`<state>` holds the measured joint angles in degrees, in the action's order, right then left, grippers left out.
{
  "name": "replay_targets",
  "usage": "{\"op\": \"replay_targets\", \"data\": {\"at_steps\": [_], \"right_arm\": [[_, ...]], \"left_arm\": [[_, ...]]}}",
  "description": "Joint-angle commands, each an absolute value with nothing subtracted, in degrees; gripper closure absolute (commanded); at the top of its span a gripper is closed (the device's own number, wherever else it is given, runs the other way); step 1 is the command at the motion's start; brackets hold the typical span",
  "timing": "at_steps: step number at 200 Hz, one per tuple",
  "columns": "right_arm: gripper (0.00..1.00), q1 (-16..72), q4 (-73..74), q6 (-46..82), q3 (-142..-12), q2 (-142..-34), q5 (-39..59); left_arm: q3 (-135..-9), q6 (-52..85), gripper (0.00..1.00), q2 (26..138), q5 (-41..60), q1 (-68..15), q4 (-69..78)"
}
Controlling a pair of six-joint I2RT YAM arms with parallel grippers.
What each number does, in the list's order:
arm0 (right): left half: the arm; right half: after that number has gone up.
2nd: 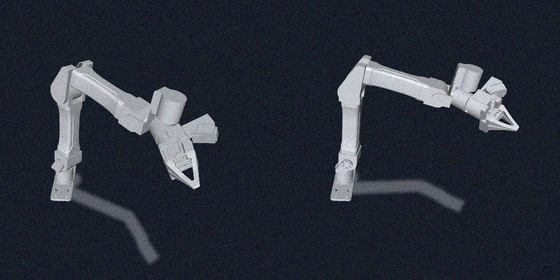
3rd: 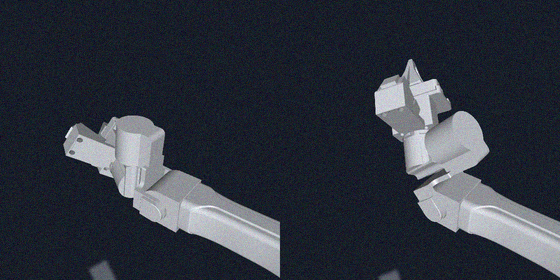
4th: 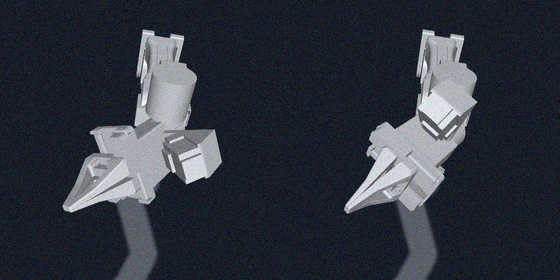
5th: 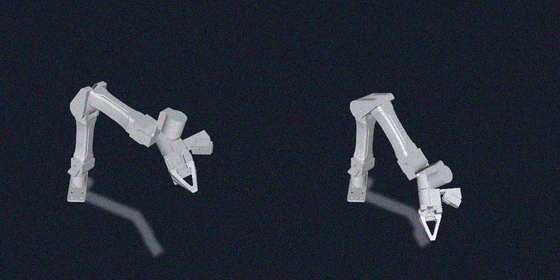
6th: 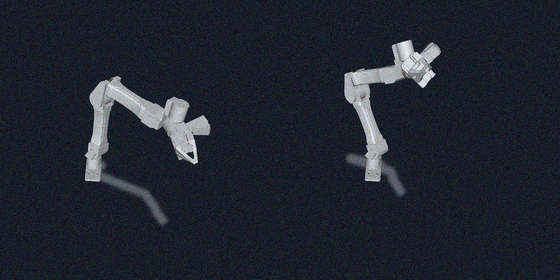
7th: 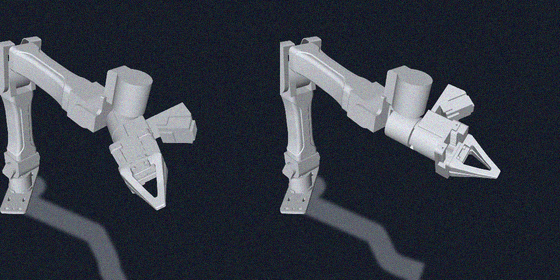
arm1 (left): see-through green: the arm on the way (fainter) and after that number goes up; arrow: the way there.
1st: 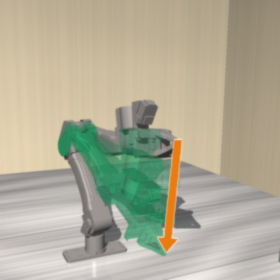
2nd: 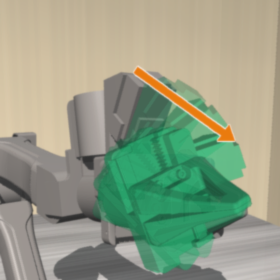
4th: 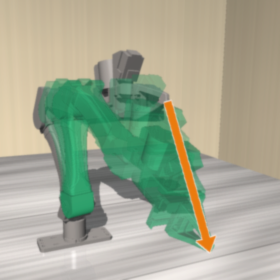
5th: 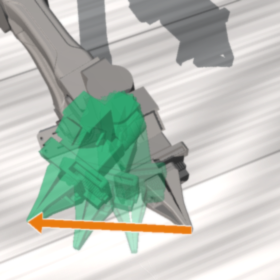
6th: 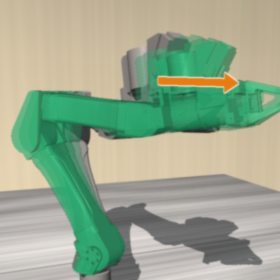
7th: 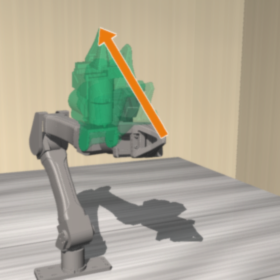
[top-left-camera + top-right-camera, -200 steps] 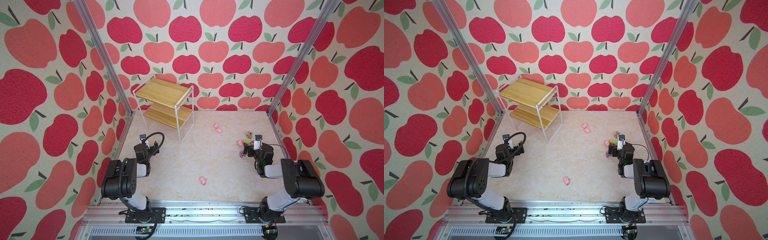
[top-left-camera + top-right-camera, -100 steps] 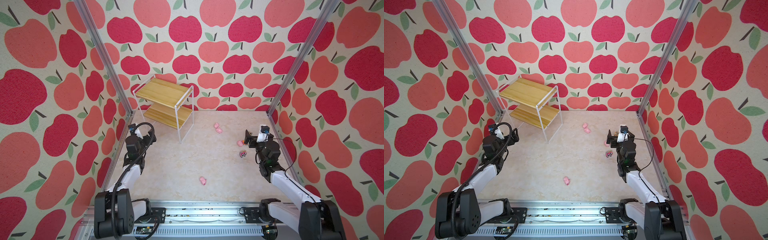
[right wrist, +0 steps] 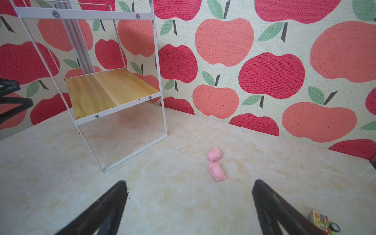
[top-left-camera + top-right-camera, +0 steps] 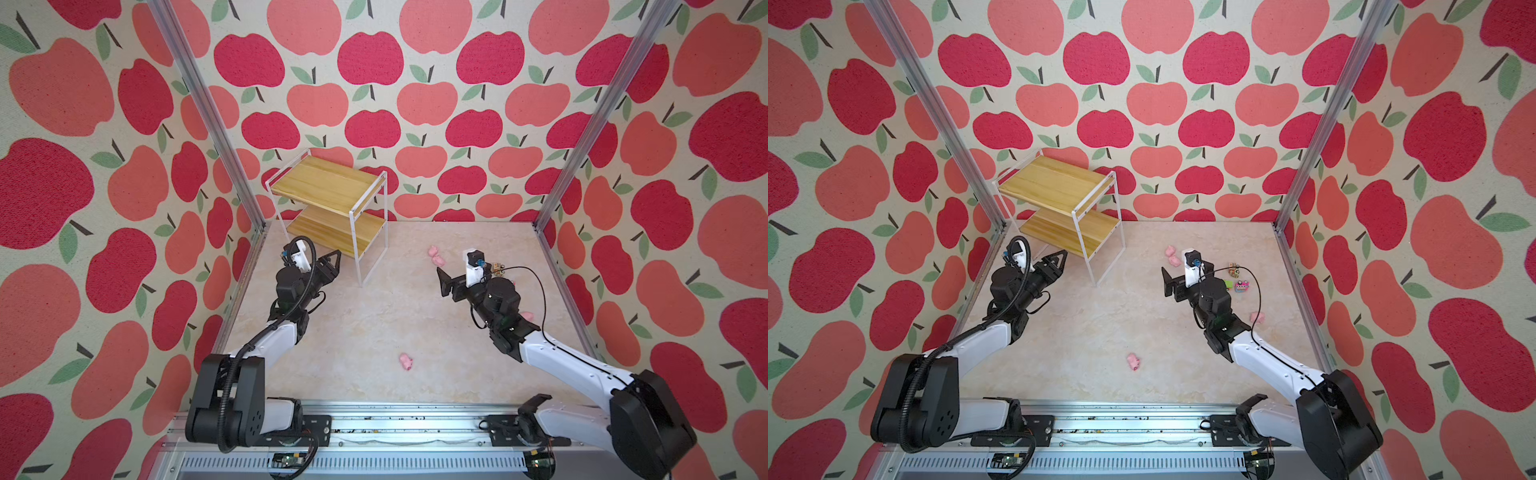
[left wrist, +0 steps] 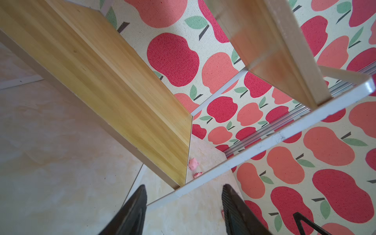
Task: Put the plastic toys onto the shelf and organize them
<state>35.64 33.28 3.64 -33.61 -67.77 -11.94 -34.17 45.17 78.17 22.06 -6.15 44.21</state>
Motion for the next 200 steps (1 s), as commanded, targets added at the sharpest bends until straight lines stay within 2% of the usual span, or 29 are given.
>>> {"op": "replay_targets", "data": {"at_steps": [1,110,200], "right_arm": [[0.01,36.29,32.49,4.85,-35.39,-65.87,-11.58],[0.01,36.57,25.71,0.92,-33.55,-55.82,-15.46],[0.01,31.93,22.06,3.01,-33.20,-52.60,-14.62]], "left_arm": [[-38.48,45.66,0.41,80.82,22.09,-7.59,49.01],[-50.46,40.98,0.46,93.43,17.02,-18.86,48.03],[-70.43,39.80,0.46,111.57,17.39,-30.23,48.23]]}}
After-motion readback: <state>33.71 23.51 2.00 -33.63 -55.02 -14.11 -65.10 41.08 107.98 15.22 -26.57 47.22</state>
